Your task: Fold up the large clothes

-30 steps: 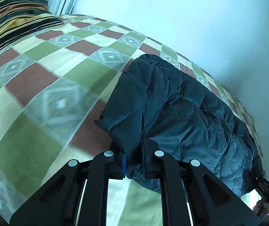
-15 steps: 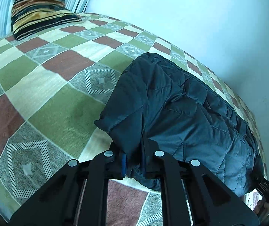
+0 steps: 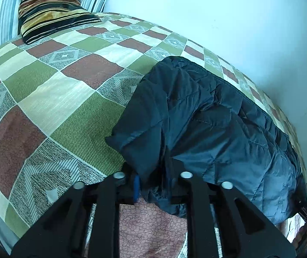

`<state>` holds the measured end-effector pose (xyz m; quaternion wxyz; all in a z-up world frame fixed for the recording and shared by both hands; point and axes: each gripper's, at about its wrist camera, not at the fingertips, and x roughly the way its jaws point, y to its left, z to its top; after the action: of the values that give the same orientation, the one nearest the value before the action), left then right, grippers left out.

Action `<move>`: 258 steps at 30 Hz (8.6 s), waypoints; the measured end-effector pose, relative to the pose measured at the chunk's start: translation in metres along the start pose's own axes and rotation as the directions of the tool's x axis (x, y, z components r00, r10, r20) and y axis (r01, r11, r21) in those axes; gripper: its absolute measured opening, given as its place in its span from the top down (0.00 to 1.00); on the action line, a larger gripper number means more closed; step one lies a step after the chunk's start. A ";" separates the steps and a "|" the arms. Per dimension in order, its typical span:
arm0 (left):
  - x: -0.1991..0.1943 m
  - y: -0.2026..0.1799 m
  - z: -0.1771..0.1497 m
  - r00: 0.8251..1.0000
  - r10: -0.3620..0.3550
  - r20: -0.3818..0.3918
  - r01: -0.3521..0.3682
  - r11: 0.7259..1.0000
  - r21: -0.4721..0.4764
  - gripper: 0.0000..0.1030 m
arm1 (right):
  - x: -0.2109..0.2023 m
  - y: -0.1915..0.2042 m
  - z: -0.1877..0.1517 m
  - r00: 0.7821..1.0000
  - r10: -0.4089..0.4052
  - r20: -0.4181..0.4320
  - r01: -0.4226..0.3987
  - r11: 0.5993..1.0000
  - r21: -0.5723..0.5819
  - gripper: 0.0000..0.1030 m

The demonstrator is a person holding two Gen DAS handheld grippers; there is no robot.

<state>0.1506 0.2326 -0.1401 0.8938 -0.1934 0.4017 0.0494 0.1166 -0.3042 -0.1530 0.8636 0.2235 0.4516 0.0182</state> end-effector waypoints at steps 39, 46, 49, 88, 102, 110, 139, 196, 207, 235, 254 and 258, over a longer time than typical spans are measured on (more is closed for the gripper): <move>0.019 0.027 0.066 0.995 -0.036 -0.091 0.045 0.994 0.096 0.22 | 0.093 0.196 0.002 0.994 -0.046 -0.104 0.011 0.949 -0.314 0.58; 0.051 0.018 0.083 0.978 -0.105 -0.180 0.128 0.984 0.120 0.22 | 0.094 0.199 -0.005 0.995 -0.060 -0.077 0.031 0.942 -0.335 0.58; 0.071 0.014 0.085 0.957 -0.136 -0.256 0.171 0.978 0.119 0.22 | 0.094 0.200 -0.006 0.995 -0.066 -0.070 0.038 0.940 -0.340 0.58; -0.062 -0.244 0.038 0.905 -0.371 -0.210 0.425 0.758 0.494 0.87 | 0.047 0.162 0.010 1.000 0.021 0.009 -0.018 0.964 -0.264 0.57; -0.006 -0.376 -0.070 0.893 -0.295 -0.339 0.447 0.665 0.599 0.87 | -0.041 -0.004 0.021 0.991 -0.110 0.075 0.113 0.993 -0.044 0.55; 0.029 -0.405 -0.126 0.920 -0.229 -0.317 0.388 0.643 0.661 0.87 | -0.046 -0.045 0.015 0.991 -0.122 0.049 0.121 0.992 0.032 0.55; -0.057 -0.240 -0.028 0.973 -0.232 0.016 0.200 0.871 0.450 0.27 | -0.076 0.049 0.049 0.992 -0.002 0.123 0.014 0.995 -0.095 0.38; 0.033 -0.309 -0.065 0.952 -0.215 -0.219 0.300 0.804 0.514 0.24 | 0.011 -0.016 0.058 0.996 -0.026 -0.080 0.024 0.999 -0.023 0.91; 0.050 -0.310 -0.075 0.958 -0.183 -0.221 0.276 0.804 0.527 0.21 | 0.028 -0.028 0.047 0.995 0.016 -0.102 -0.014 1.000 0.026 0.90; 0.008 -0.320 -0.077 0.943 -0.241 -0.230 0.327 0.797 0.507 0.26 | -0.050 -0.015 0.017 0.997 -0.072 -0.016 0.071 0.994 -0.082 0.86; 0.035 -0.311 -0.095 0.959 -0.202 -0.198 0.279 0.790 0.546 0.22 | -0.009 -0.026 0.002 0.996 -0.046 -0.079 0.043 0.998 -0.042 0.86; 0.025 -0.306 -0.083 0.946 -0.224 -0.234 0.315 0.808 0.498 0.22 | -0.025 -0.023 0.004 0.998 -0.048 -0.050 0.046 0.997 -0.055 0.85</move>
<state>0.1844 -0.0826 -0.1150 0.8737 0.0017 0.4402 -0.2069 0.1014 -0.3324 -0.1410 0.8576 0.1891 0.4781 0.0156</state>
